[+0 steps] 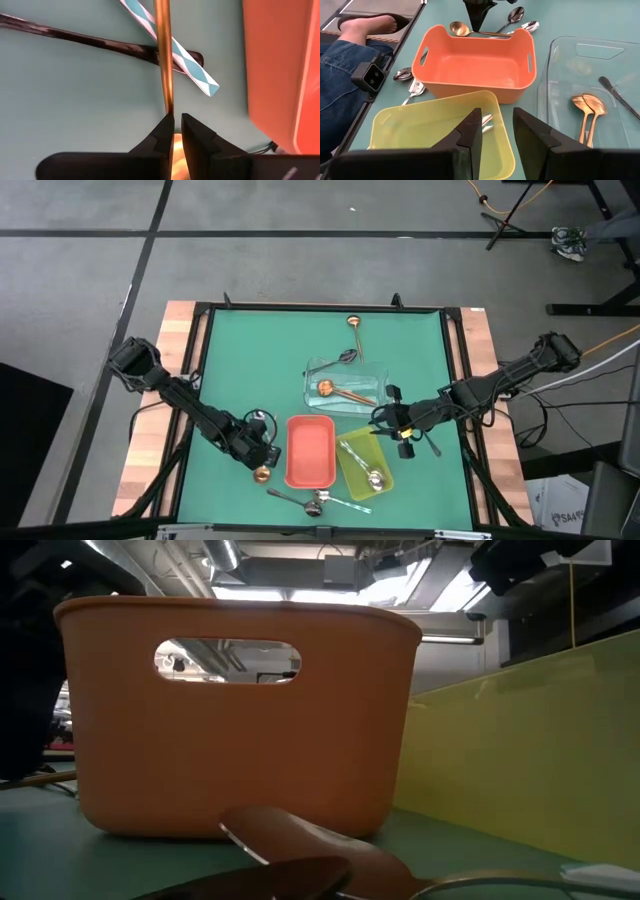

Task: Sort silverware by color (type)
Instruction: Put the gold spoon into the transparent bin

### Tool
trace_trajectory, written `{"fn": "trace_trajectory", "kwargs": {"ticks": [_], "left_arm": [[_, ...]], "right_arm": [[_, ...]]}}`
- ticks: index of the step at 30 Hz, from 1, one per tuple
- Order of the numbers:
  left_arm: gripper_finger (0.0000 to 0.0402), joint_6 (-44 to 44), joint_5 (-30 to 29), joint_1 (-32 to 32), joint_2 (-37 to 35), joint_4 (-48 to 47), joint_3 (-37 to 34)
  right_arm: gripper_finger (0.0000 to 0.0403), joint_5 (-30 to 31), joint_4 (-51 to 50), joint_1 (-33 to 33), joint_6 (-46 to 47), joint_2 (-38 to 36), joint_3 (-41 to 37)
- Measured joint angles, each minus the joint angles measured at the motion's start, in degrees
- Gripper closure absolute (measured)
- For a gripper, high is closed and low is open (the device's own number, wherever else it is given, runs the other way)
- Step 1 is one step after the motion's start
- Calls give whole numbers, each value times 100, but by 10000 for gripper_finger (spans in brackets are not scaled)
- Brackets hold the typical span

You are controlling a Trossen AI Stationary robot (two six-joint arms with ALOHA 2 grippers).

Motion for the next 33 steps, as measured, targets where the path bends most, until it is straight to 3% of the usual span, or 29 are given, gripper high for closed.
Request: {"fn": "trace_trajectory", "kwargs": {"ticks": [4,15,33], "left_arm": [[365,105,27,1,0,2,0],[290,114,-155,2,0,-7,4],[289,115,-334,4,62,-269,4]], "right_arm": [[303,0,0,0,2,0,0],[303,0,-13,2,2,2,0],[303,0,-12,0,2,2,0]]}}
